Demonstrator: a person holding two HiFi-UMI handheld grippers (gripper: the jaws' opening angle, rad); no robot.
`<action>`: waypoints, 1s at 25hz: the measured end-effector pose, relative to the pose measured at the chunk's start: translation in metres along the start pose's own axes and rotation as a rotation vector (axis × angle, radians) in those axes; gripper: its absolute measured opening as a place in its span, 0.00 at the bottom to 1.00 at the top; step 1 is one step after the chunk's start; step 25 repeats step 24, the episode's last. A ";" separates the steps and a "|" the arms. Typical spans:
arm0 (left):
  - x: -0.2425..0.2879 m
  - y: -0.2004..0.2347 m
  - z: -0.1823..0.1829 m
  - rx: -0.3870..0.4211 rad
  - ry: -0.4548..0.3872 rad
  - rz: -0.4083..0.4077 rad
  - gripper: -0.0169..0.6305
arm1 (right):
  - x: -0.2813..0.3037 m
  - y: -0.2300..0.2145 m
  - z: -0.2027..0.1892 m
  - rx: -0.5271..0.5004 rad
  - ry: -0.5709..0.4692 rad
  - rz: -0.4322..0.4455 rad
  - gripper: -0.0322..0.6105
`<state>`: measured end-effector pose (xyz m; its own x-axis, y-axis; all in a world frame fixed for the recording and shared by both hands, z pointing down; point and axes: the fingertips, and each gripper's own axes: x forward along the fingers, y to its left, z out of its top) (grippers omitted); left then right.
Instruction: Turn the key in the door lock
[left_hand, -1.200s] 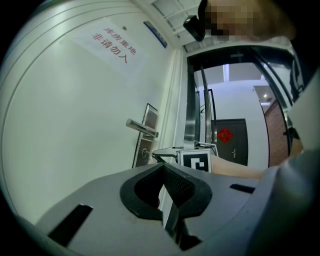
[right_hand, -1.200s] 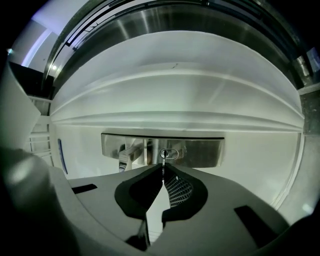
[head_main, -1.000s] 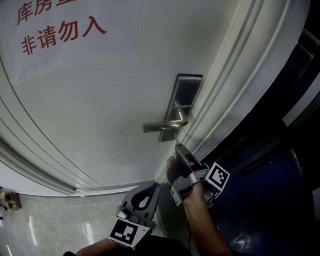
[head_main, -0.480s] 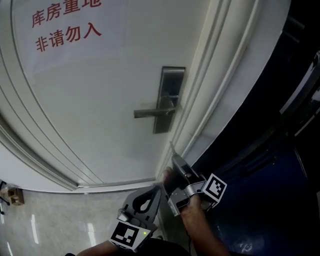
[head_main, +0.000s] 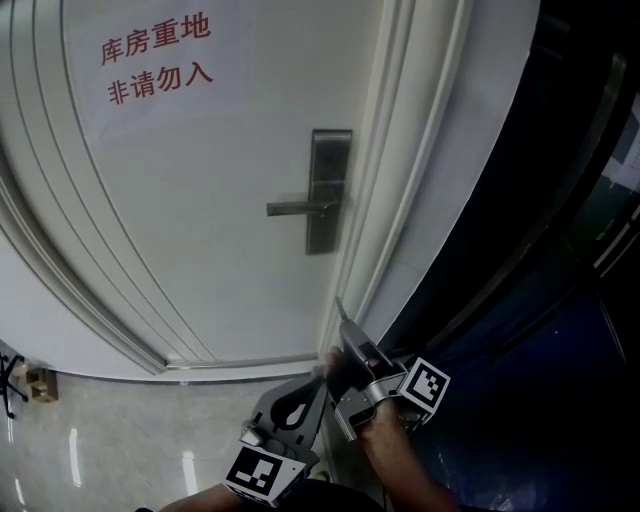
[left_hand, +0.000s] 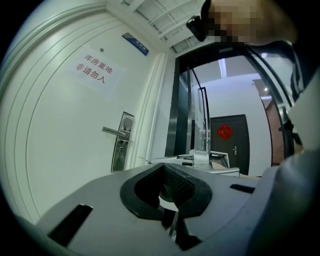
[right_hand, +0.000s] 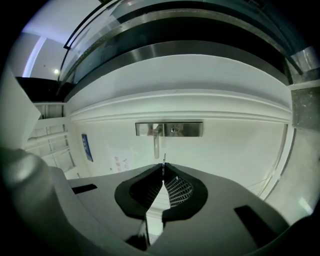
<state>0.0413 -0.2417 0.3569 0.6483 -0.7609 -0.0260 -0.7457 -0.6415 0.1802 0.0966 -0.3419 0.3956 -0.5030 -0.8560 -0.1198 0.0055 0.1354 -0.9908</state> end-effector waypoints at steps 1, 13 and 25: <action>-0.004 -0.005 0.000 0.001 -0.002 0.001 0.03 | -0.005 0.001 -0.003 -0.001 0.004 0.001 0.08; -0.042 -0.037 0.002 0.027 -0.022 0.031 0.03 | -0.043 0.010 -0.031 -0.001 0.036 0.020 0.08; -0.056 -0.053 0.001 0.041 -0.030 0.043 0.03 | -0.059 0.012 -0.038 -0.001 0.034 0.016 0.08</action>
